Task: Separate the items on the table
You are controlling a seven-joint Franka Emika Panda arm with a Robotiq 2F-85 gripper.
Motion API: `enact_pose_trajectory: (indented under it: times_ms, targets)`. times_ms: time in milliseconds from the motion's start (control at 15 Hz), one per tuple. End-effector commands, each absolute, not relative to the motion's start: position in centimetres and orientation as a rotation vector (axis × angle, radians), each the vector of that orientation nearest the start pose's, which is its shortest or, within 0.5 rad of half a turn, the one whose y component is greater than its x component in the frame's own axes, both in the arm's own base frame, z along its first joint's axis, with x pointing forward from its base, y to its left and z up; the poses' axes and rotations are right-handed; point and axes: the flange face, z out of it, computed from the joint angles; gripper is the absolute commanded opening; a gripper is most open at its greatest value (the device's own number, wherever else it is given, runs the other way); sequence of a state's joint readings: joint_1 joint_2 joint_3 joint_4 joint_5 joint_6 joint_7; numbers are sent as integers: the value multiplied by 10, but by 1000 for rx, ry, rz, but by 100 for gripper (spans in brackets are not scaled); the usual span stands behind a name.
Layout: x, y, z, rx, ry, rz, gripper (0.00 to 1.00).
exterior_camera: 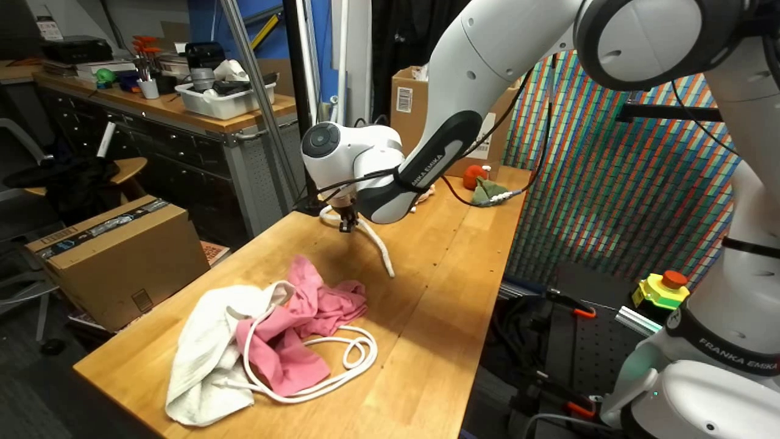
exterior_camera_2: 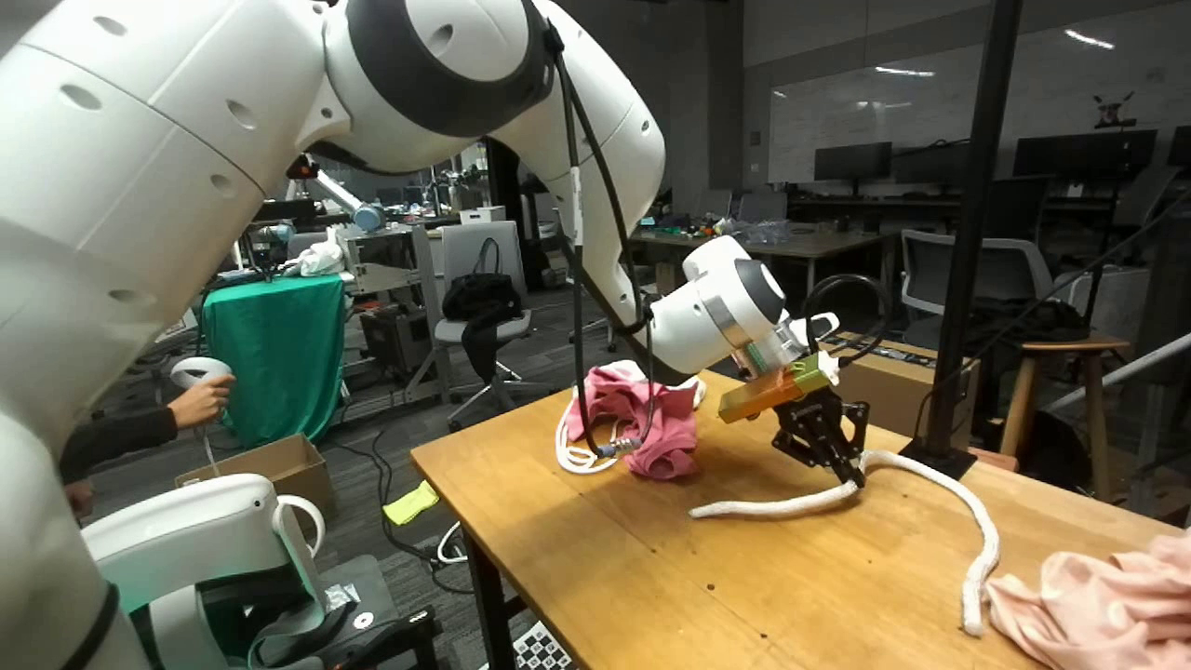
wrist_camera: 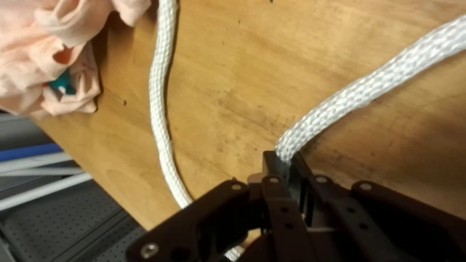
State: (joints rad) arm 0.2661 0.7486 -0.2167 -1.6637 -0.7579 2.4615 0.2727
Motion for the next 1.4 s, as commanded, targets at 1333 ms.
enact_pose_trajectory:
  times_ms: [1333]
  targets:
    - [687,96,186,2328,420,774,37]
